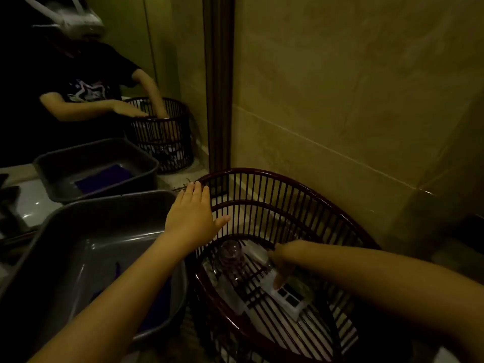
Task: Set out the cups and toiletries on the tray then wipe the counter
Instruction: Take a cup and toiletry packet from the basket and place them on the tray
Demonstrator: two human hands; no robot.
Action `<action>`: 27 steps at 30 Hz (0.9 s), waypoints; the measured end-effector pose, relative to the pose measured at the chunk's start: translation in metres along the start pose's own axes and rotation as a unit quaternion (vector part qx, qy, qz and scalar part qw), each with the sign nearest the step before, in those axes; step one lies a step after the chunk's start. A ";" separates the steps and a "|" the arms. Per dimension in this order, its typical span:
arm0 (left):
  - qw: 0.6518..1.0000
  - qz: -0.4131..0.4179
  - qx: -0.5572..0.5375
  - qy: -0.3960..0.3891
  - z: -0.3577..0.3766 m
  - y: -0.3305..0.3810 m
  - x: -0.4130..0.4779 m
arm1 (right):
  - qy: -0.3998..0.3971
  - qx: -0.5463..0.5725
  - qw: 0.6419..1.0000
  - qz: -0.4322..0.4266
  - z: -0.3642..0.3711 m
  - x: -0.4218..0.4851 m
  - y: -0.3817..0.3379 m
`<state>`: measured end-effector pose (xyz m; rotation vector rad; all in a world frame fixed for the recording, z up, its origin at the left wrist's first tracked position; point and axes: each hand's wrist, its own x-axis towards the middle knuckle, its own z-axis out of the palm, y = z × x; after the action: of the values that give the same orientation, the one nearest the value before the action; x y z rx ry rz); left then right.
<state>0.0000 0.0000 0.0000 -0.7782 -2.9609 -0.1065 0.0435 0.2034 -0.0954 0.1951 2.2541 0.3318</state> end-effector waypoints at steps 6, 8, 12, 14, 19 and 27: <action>0.999 0.010 0.040 -0.001 0.004 -0.001 0.001 | 0.035 0.054 0.998 0.023 0.022 0.024 -0.005; 0.999 0.009 0.041 0.000 0.004 -0.002 0.002 | 0.045 0.055 0.997 0.033 0.028 0.030 -0.008; 0.999 0.009 0.041 0.008 0.006 -0.002 0.002 | 0.064 0.074 0.995 0.031 0.033 0.037 -0.010; 0.999 0.008 0.038 0.007 0.006 -0.002 0.002 | 0.062 0.076 0.995 0.033 0.033 0.038 -0.010; 0.999 0.004 0.036 0.002 0.005 -0.001 0.002 | 0.069 0.047 0.996 0.044 0.032 0.033 -0.019; 1.000 0.002 0.022 0.001 0.002 0.000 0.000 | 0.099 0.104 0.989 0.012 0.011 0.015 -0.023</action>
<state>-0.0005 0.0001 -0.0019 -0.7785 -2.9479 -0.0416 0.0417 0.1871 -0.1196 0.3115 2.4854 0.1313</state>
